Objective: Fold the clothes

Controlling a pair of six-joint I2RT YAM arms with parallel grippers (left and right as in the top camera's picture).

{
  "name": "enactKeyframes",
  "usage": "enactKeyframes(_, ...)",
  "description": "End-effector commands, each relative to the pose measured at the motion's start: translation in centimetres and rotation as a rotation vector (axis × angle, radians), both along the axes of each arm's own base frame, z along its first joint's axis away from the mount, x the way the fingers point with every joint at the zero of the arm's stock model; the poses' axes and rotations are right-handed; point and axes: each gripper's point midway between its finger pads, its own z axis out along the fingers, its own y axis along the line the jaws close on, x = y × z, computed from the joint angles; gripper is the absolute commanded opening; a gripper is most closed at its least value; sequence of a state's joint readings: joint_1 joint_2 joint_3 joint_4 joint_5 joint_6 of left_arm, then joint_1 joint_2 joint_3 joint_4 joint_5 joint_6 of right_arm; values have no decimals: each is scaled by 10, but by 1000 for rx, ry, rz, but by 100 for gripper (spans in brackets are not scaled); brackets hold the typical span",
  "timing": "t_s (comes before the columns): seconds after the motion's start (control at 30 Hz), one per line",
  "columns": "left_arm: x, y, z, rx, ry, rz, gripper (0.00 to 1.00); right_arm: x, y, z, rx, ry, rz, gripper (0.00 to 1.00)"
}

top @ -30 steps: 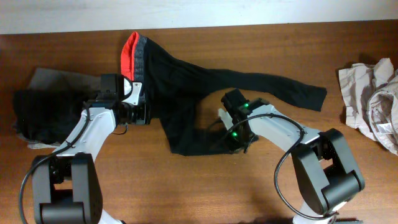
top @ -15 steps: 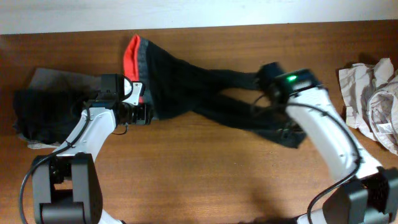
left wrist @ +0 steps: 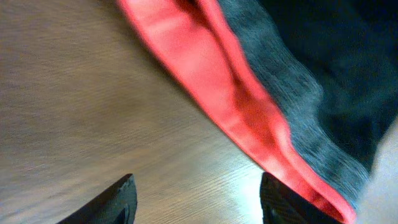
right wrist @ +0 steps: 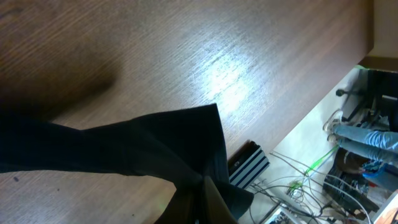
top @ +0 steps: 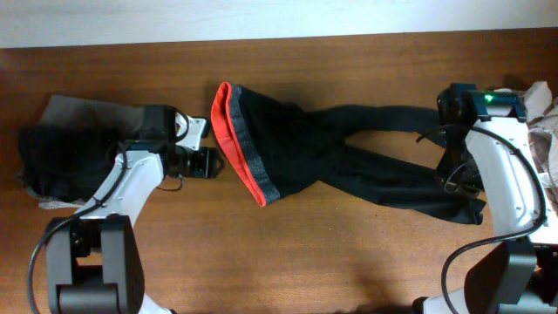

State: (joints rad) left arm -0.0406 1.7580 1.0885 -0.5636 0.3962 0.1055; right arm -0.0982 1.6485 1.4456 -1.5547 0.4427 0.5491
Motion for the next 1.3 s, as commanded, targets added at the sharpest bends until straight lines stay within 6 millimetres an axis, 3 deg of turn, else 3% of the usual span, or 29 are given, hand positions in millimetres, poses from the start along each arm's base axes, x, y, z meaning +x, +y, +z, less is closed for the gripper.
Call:
enactKeyframes(0.0, -16, -36, 1, -70, 5, -157, 66, 5, 4, 4, 2, -31, 9, 4)
enactKeyframes(0.3, -13, -79, 2, -28, -74, -262, 68, 7, 4, 4, 1, -39, 9, 4)
enactKeyframes(0.43, -13, -82, -3, -35, -58, -248, 67, 7, 4, 4, 2, -40, 9, 4)
enactKeyframes(0.8, -9, -84, -40, -41, 0, -228, 63, 12, 5, 3, 7, -62, 8, 4)
enactKeyframes(0.93, -5, -98, -33, -120, -27, -255, 54, 12, 5, 3, 7, -62, 8, 4)
enactKeyframes(1.17, 4, -106, -18, -174, -53, -237, 11, 12, 5, 3, 9, -62, 7, 4)
enactKeyframes(1.27, 12, -107, -5, -177, -88, -240, 2, 12, 6, 2, 14, -62, 7, 4)
